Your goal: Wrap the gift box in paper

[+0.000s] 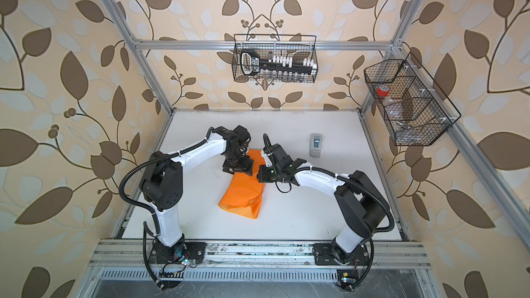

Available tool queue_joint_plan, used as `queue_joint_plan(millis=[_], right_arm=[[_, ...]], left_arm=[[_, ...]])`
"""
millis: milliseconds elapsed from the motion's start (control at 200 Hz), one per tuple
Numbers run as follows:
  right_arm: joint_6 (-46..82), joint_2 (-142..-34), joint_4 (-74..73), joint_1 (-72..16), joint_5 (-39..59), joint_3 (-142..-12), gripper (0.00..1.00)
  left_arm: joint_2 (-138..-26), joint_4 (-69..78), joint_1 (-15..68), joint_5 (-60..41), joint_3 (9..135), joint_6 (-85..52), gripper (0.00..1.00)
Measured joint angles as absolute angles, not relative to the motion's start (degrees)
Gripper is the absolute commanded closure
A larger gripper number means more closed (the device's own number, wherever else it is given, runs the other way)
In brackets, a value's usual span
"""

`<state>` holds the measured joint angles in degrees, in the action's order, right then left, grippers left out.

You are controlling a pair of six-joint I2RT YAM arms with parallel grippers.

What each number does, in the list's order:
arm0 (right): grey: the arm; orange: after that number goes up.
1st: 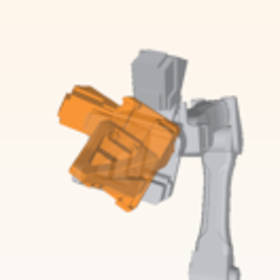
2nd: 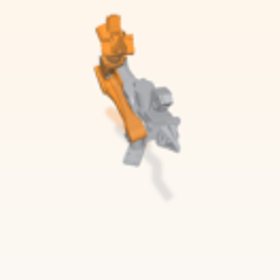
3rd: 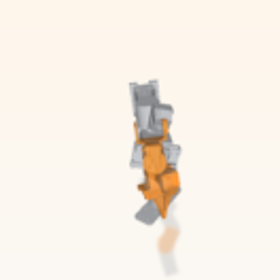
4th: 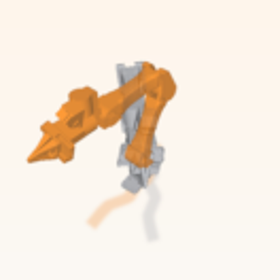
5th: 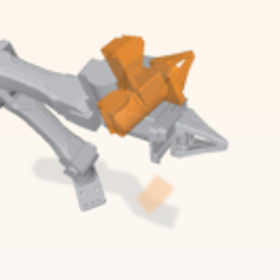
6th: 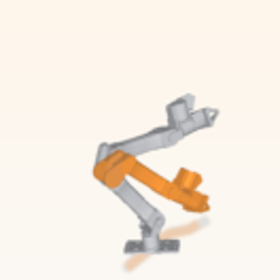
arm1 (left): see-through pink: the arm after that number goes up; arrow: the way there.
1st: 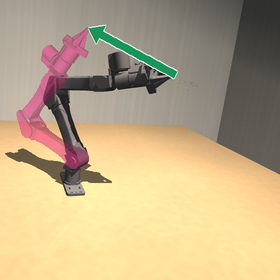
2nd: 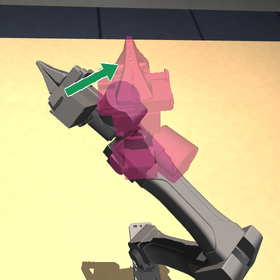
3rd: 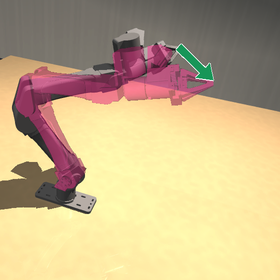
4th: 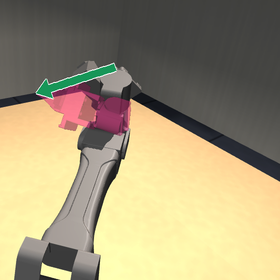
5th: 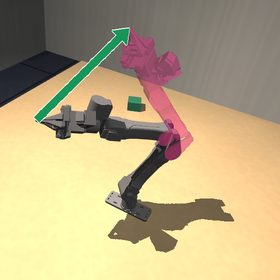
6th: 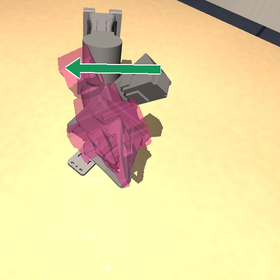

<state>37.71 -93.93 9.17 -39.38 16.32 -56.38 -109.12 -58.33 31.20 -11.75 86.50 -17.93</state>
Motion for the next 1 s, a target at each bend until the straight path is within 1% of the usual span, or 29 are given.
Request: queue_joint_plan(millis=[340, 495, 625, 660, 745, 915, 1000], right_arm=[[37.9, -93.8, 6.6, -39.4, 16.1, -55.2, 1.0], [37.9, -93.7, 5.6, -39.4, 16.1, -54.7, 1.0], [37.9, -93.7, 5.5, -39.4, 16.1, -54.6, 1.0], [37.9, -93.7, 5.4, -39.4, 16.1, -54.6, 1.0], [37.9, -93.7, 5.4, -39.4, 16.1, -54.5, 1.0], [37.9, -93.4, 5.3, -39.4, 16.0, -54.3, 1.0], [37.9, -93.1, 5.4, -39.3, 15.8, -54.0, 1.0]], left_arm=[[-109.1, -60.7, 32.2, -9.5, 89.1, -18.2, 0.21], [-108.9, -62.3, 32.6, -9.3, 93.3, -18.4, 0.24], [-107.2, -62.2, 33.0, -11.2, 94.1, -18.7, 0.26], [-106.8, -62.3, 33.1, -11.6, 94.1, -18.8, 0.28], [-105.7, -62.1, 33.1, -12.5, 94.1, -19.7, 0.35], [-104.9, -59.3, 33.1, -16.6, 92.0, -21.4, 0.56], [-104.9, -56.9, 33.1, -18.2, 89.5, -22.0, 0.6]])
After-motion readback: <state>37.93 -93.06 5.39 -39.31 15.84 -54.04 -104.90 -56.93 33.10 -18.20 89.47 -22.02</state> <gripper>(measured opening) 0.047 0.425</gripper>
